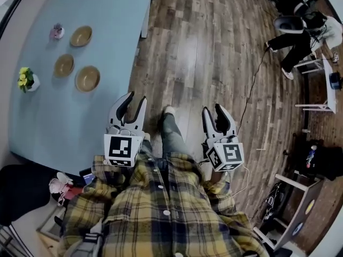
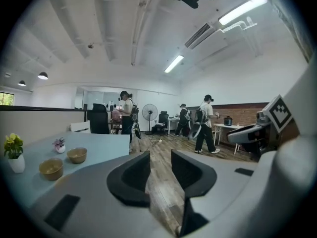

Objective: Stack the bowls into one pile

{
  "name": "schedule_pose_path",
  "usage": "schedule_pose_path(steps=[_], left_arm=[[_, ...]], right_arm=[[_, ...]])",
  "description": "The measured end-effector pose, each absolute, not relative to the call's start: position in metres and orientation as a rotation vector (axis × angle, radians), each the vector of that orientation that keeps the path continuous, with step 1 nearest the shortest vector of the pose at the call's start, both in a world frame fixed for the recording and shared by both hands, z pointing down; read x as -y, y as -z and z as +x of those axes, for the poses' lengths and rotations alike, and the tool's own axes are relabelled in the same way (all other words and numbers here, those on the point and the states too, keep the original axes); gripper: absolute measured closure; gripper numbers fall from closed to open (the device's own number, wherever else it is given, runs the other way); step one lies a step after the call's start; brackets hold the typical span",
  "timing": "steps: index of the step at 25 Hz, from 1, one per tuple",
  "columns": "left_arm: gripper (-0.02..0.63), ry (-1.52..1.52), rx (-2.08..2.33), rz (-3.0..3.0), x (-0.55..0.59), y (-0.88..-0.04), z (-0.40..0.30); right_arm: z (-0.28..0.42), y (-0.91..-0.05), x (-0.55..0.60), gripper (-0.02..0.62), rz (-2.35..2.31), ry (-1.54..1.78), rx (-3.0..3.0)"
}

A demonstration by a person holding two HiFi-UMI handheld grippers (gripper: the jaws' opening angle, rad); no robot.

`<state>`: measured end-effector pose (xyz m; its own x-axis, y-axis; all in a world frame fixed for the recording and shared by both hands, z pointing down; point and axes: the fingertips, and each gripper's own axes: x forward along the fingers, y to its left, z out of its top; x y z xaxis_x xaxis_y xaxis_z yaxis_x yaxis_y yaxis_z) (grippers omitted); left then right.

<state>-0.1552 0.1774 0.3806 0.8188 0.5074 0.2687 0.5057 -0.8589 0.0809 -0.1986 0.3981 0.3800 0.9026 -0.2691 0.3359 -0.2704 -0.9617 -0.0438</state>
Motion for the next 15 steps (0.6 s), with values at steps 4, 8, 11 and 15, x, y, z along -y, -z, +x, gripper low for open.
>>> schedule_pose_path(steps=[4,8,11,15], left_arm=[[0.46,-0.417,-0.735,3.026,-0.188,-0.381,-0.111],[0.45,-0.405,-0.654,3.042,-0.205,-0.372,-0.076],[0.438,-0.395,-0.573,3.056,-0.214,-0.369,-0.058],[0.416,-0.393,-0.508,3.073,-0.228,-0.368,-0.041]], right_arm=[[-0.147,-0.381,-0.411,0.439,3.024,-0.517,0.542],[-0.103,-0.374,-0.426,0.421,3.004,-0.505,0.641],[-0.073,-0.37,-0.434,0.401,2.972,-0.49,0.734],[-0.047,-0.37,-0.445,0.383,2.958,-0.471,0.819]])
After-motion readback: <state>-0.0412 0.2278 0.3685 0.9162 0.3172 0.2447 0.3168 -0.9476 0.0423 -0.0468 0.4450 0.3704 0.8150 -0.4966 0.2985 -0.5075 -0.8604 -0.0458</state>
